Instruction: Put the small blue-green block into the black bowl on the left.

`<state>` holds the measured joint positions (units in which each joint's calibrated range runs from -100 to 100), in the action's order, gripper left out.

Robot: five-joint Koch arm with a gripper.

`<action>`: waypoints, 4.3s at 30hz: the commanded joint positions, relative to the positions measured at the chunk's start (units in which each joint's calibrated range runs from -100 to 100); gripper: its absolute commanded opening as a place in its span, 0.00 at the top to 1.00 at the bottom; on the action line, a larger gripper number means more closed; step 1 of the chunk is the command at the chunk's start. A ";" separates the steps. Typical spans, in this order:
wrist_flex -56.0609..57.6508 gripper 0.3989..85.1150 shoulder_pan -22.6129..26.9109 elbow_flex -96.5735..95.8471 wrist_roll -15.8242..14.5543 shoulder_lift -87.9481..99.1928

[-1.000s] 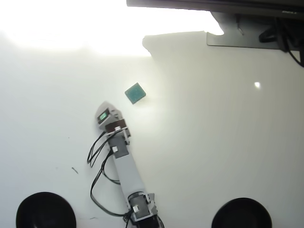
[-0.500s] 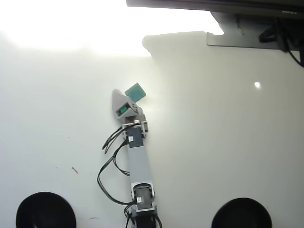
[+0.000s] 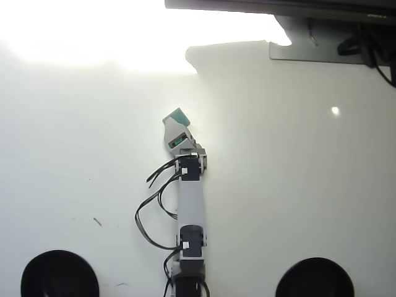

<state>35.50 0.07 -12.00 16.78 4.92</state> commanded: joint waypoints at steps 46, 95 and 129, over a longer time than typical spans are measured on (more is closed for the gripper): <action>4.91 0.92 2.88 14.96 4.64 -4.66; 2.40 0.52 0.93 -7.96 -2.39 18.59; 9.29 0.97 19.73 1.01 -6.59 36.91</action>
<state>41.83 16.14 -17.82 10.38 37.12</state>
